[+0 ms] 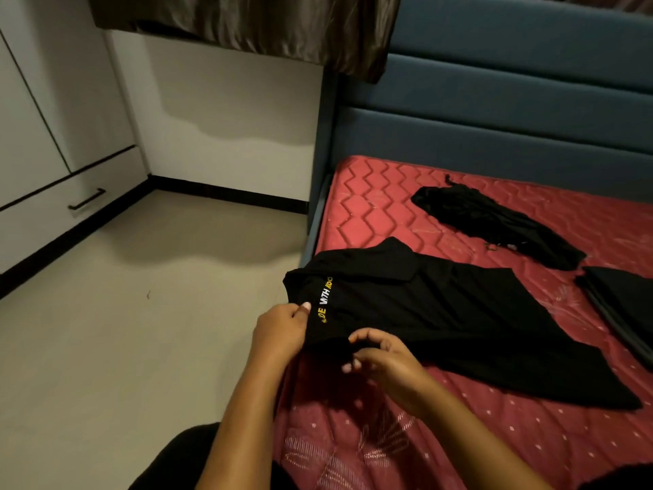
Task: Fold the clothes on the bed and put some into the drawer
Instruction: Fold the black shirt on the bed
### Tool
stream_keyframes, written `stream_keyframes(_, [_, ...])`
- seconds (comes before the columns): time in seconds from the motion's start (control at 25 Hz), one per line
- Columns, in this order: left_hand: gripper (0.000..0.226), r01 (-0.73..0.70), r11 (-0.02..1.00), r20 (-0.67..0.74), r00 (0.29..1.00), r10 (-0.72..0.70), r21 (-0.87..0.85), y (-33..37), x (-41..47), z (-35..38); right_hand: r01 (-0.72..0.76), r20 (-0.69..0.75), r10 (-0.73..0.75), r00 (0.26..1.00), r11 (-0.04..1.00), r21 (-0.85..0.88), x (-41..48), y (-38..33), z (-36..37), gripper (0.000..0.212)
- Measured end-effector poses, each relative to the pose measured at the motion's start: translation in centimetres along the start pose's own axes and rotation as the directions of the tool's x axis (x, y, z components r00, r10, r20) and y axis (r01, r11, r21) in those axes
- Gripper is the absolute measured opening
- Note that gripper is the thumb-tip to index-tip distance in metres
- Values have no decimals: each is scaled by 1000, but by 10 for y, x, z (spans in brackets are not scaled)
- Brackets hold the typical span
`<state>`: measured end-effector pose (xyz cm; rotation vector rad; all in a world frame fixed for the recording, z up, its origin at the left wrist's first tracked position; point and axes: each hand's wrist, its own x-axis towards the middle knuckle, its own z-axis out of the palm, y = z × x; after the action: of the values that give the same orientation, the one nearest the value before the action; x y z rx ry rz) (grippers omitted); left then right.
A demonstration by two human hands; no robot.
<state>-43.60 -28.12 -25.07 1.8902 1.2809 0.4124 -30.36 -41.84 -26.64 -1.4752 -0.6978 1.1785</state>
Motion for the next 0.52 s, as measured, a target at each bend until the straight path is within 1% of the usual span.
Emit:
stream_keyframes(0.04, [47,21,999,10,1000,-21,42,-4,-1,-13,-40,83,46,995,997,-69,-9,-11,1,18])
stream_keyframes(0.08, [46,50,997,62,997,-54,62,-9,0,-21,-95,167,120,979,984,-149,-17,-24,0,15])
stream_keyframes(0.12, [43,96,992,159,981,-109,87,-15,0,-27,-151,228,208,951,958,-243,-23,-37,-1,15])
stream_keyframes(0.16, [37,142,982,267,948,-172,125,-19,-1,-28,-201,247,288,925,924,-326,-26,-50,-4,18])
stream_keyframes(0.2, [31,184,973,347,911,-222,140,-22,-1,-25,-224,251,338,907,892,-394,-23,-59,-8,21])
stream_keyframes(0.24, [24,210,970,372,896,-241,122,-23,0,-22,-228,253,355,900,878,-420,-17,-68,-13,21])
stream_keyframes(0.28, [17,227,970,331,912,-243,86,-22,2,-19,-222,258,337,905,894,-389,-6,-73,-17,20])
stream_keyframes(0.32, [14,229,972,251,939,-234,47,-22,5,-17,-210,244,282,928,936,-281,9,-76,-22,19])
stream_keyframes(0.36, [20,217,975,160,962,-220,42,-21,7,-15,-196,201,217,955,973,-121,28,-73,-27,18])
stream_keyframes(0.4, [33,205,975,108,971,-214,88,-21,9,-12,-183,113,178,977,982,36,46,-66,-34,23])
stream_keyframes(0.44, [46,193,963,100,972,-214,188,-22,8,-7,-174,2,175,985,977,122,62,-56,-39,36])
stream_keyframes(0.48, [55,182,939,116,968,-224,293,-21,6,-3,-156,-104,166,981,983,101,72,-43,-41,50])
stream_keyframes(0.52, [62,160,919,139,965,-223,362,-19,4,1,-113,-187,111,976,994,3,76,-29,-39,61])
